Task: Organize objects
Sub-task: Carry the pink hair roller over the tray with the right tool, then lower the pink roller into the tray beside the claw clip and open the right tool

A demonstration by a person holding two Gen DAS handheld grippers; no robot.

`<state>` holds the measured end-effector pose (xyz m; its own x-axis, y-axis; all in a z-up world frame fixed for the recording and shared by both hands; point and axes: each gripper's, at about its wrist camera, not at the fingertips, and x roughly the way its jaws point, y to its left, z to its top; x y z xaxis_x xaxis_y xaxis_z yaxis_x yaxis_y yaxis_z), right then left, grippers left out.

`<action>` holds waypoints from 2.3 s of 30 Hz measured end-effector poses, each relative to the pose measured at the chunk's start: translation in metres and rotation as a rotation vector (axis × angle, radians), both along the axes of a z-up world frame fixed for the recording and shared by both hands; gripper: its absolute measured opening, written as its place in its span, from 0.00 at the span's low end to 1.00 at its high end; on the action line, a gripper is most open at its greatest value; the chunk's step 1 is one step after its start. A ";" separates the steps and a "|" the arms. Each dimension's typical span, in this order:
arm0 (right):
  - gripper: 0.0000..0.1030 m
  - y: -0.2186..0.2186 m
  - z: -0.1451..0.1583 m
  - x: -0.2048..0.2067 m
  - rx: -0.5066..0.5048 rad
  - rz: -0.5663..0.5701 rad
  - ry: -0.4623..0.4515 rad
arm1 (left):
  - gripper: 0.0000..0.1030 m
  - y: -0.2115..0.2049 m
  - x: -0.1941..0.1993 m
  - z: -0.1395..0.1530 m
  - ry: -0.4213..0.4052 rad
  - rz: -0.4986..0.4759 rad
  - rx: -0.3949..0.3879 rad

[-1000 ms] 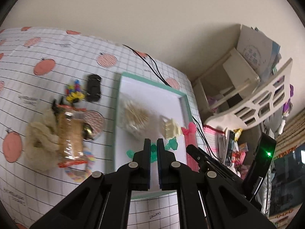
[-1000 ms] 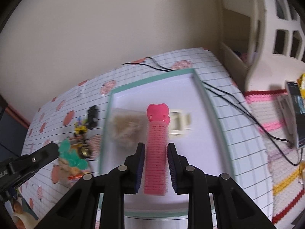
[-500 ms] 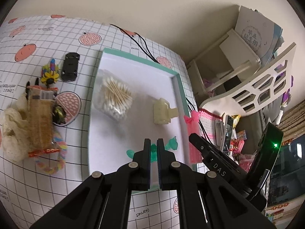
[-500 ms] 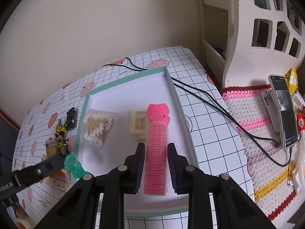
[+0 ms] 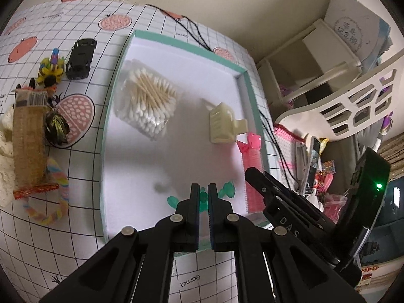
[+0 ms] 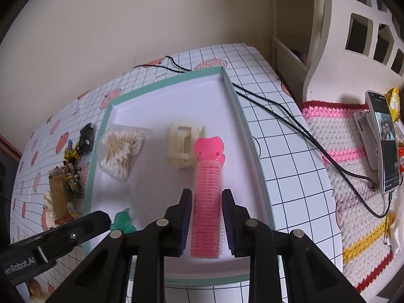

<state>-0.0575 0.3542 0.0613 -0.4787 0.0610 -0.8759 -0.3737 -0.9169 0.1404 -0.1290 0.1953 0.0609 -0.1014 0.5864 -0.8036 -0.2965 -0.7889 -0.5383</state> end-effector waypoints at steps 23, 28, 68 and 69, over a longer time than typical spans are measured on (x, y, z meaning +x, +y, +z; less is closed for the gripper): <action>0.26 -0.011 -0.020 -0.012 0.023 0.032 -0.063 | 0.08 0.005 -0.026 -0.030 0.028 0.075 -0.024; 0.26 -0.012 -0.021 -0.012 0.024 0.029 -0.066 | 0.09 0.007 -0.028 -0.033 0.039 0.077 -0.028; 0.73 -0.018 -0.003 -0.006 0.043 0.017 0.017 | 0.58 -0.026 -0.023 0.013 0.200 0.106 -0.090; 0.75 -0.018 -0.003 -0.006 0.046 0.017 0.017 | 0.58 -0.029 -0.023 0.015 0.211 0.111 -0.100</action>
<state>-0.0636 0.3360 0.0586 -0.4952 0.0930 -0.8638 -0.3561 -0.9286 0.1042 -0.1520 0.1658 0.0756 -0.3322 0.4810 -0.8113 -0.3027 -0.8691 -0.3913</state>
